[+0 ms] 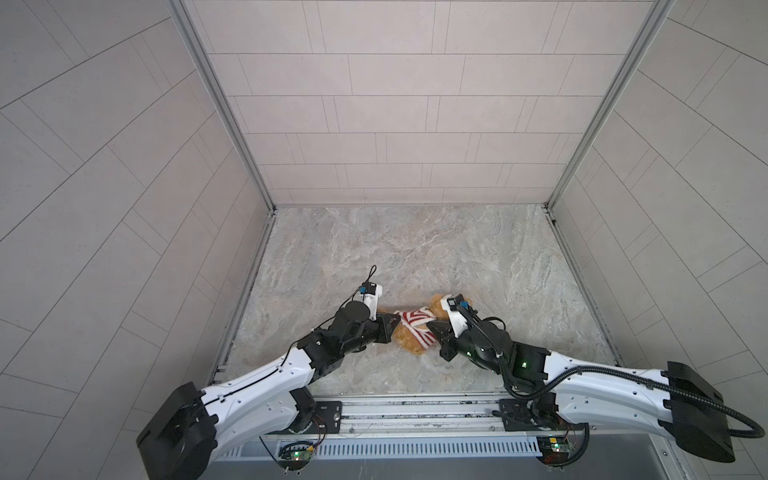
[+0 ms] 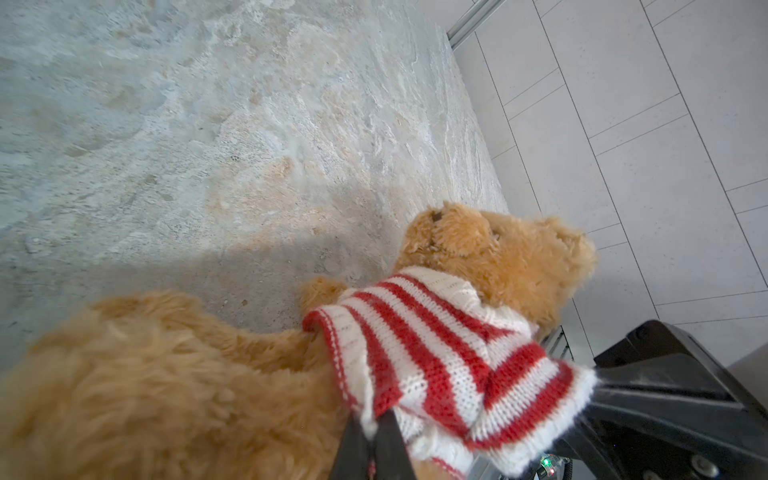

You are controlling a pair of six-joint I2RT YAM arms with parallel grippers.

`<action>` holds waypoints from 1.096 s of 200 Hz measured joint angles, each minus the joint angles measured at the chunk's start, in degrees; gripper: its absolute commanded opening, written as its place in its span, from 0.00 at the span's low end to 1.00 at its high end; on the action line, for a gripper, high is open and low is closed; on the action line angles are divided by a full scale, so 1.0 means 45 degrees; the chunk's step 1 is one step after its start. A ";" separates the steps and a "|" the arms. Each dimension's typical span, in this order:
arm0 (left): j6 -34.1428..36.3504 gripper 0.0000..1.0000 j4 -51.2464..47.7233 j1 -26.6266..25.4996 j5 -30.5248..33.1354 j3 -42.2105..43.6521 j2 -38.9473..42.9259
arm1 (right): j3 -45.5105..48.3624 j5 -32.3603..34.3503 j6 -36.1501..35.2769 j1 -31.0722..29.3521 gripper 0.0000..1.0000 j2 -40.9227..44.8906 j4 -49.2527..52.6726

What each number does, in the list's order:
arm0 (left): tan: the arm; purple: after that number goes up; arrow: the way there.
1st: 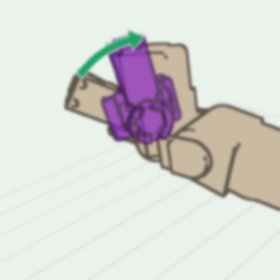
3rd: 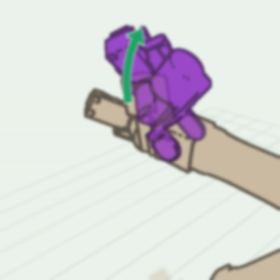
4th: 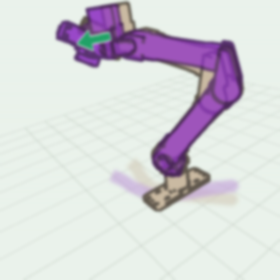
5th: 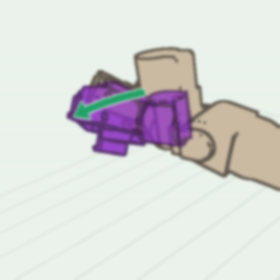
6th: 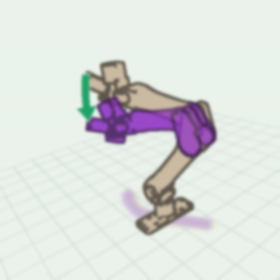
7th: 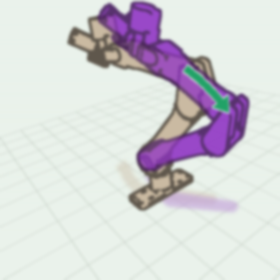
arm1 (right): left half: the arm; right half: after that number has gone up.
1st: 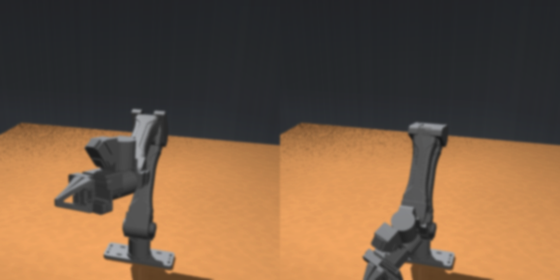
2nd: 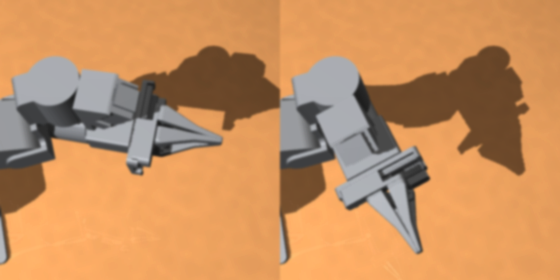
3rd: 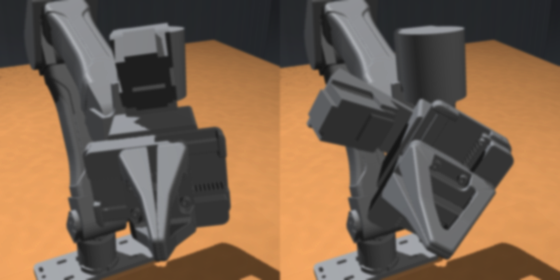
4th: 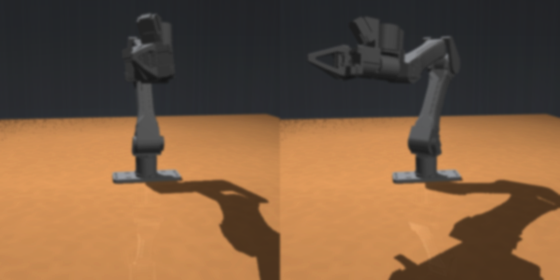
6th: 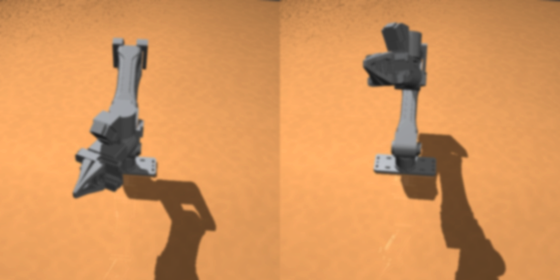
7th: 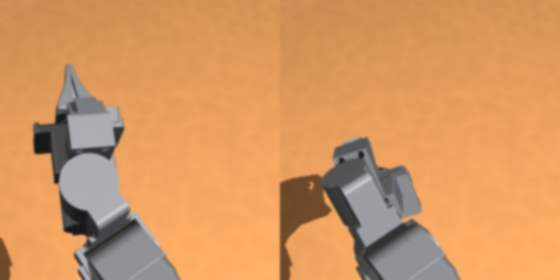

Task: Dress the teddy bear

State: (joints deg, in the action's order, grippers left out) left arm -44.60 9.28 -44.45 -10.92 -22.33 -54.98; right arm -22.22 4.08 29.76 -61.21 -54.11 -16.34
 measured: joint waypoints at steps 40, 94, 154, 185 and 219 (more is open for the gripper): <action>-0.0039 0.00 0.0092 0.0748 -0.0588 0.0447 0.0272 | -0.0486 -0.1151 -0.1073 0.0034 0.00 0.0019 0.0826; -0.0121 0.00 0.0389 0.0821 -0.1005 0.0622 0.0024 | -0.0573 -0.1617 -0.1953 0.0107 0.16 -0.0189 0.1025; -0.0228 0.00 0.1180 0.0117 -0.1030 0.0622 -0.0597 | -0.1496 -0.0933 -0.2608 -0.0321 0.40 -0.0903 0.1826; -0.0447 0.00 0.1603 -0.0024 -0.1161 0.0622 -0.0860 | -0.1763 0.0311 -0.3113 -0.1190 0.43 -0.0758 0.2545; -0.0631 0.00 0.1889 -0.0049 -0.1277 0.0622 -0.1088 | -0.2307 0.1302 -0.3653 -0.1773 0.44 -0.0869 0.2943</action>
State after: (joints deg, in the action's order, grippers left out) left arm -47.44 17.78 -44.66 -16.67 -19.53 -59.88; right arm -32.60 9.93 13.32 -69.19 -58.02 -3.09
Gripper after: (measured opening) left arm 0.050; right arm 0.437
